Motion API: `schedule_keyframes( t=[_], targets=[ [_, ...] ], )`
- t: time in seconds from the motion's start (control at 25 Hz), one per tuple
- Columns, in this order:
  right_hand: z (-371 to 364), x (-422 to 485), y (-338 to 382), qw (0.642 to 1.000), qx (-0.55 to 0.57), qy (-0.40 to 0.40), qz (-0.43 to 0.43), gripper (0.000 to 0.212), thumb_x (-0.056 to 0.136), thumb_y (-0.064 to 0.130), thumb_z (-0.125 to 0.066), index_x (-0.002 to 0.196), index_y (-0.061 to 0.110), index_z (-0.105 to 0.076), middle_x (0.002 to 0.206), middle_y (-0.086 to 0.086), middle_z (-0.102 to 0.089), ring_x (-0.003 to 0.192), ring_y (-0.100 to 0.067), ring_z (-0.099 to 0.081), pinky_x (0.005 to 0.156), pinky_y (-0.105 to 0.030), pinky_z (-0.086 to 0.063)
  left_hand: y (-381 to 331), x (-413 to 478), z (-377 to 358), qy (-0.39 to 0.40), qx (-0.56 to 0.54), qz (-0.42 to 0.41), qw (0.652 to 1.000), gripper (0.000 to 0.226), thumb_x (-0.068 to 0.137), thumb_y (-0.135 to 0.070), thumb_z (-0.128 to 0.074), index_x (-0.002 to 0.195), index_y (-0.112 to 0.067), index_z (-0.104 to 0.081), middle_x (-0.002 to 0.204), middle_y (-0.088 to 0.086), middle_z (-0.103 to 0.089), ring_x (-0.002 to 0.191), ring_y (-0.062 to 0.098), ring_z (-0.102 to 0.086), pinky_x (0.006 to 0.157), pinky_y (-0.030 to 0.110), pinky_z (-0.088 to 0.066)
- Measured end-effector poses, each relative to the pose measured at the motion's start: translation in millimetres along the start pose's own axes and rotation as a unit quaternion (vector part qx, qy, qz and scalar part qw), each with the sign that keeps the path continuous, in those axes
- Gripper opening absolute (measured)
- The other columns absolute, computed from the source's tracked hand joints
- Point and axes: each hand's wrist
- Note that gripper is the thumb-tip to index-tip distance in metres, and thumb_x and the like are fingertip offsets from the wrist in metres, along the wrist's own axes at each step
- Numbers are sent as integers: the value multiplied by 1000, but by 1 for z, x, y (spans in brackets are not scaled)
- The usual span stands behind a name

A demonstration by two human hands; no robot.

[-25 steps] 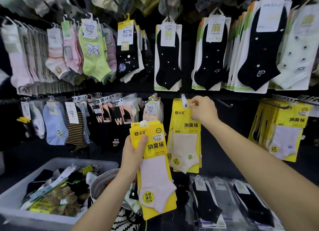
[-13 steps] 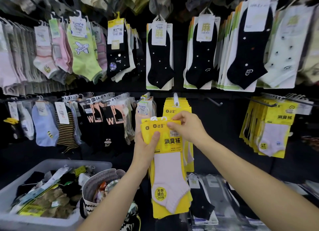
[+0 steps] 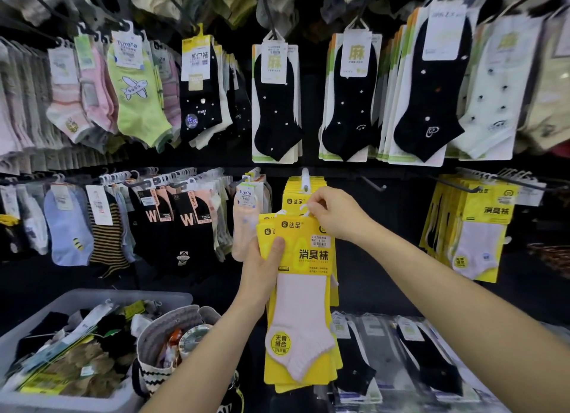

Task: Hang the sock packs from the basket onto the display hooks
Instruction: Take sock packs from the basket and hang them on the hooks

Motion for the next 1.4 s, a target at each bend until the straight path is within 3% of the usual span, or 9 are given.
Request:
schedule_keyframes(
  t=[0.16,0.24,0.36,0.48,0.68,0.84,1.04,1.28,1.4],
  targets=[
    [8,16,0,997,-1,-64,-32,20,96,19,-44,97,7,-60,98,-2,-60,78,-14,-54,73,-36,-48,13,1,21,-76,-12,45,996,33,91,-38,-50,117,-18,-57,105,0,-69,89,15,-68,68,24,-54],
    [11,25,-1,995,-5,-95,-43,19,95,18,-44,98,7,-60,98,-3,-60,86,-21,-57,79,-43,-51,18,0,37,-99,0,57,994,27,93,-32,-51,110,-11,-57,98,4,-69,82,14,-70,63,24,-54],
    [7,37,1,994,-28,-92,-44,22,94,17,-43,99,4,-60,92,-8,-62,74,-23,-58,71,-44,-52,22,-4,57,-128,22,59,990,12,94,-25,-52,98,-15,-56,92,2,-67,72,7,-68,53,15,-50],
    [-2,43,0,994,-62,-80,-51,20,94,19,-42,95,8,-58,89,-6,-63,61,-15,-51,56,-33,-44,27,-8,74,-148,54,61,986,21,94,-25,-52,105,-8,-55,98,5,-66,86,19,-66,59,19,-51],
    [-4,44,-4,992,-67,-89,-66,18,92,19,-48,96,9,-63,92,-6,-65,78,-23,-61,71,-42,-53,21,-10,87,-153,63,48,985,18,94,-26,-52,102,-11,-56,92,-3,-66,73,2,-66,54,12,-50],
    [-3,26,6,982,7,-188,11,8,88,27,-56,87,20,-59,81,10,-57,78,-10,-56,76,-36,-51,11,-10,86,-143,78,22,986,6,93,-28,-52,94,-22,-54,91,-7,-65,71,-5,-65,55,10,-49],
    [-40,-12,28,999,26,-5,40,35,72,53,-70,83,25,-52,74,11,-54,71,-7,-52,66,-31,-46,0,-11,59,-94,79,-15,992,4,91,-25,-55,95,-27,-55,91,-8,-66,74,-7,-64,59,9,-49],
    [-30,-16,13,991,128,-23,-17,23,73,32,-78,84,26,-58,76,10,-57,70,-3,-54,59,-15,-43,-7,-9,33,-20,14,-21,999,20,82,-32,-59,100,-24,-57,86,-13,-72,77,-2,-67,60,12,-50],
    [-21,-22,5,990,143,-11,-14,15,77,28,-75,86,28,-62,79,5,-60,72,-7,-57,63,-19,-47,-5,-11,24,5,15,-27,1000,28,84,-29,-58,109,-18,-55,92,-11,-71,83,4,-68,63,15,-51]
  ],
)
Point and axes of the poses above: each hand's wrist, its own x-axis towards the middle knuckle, its own z-axis out of the back of the hand, y = z × x
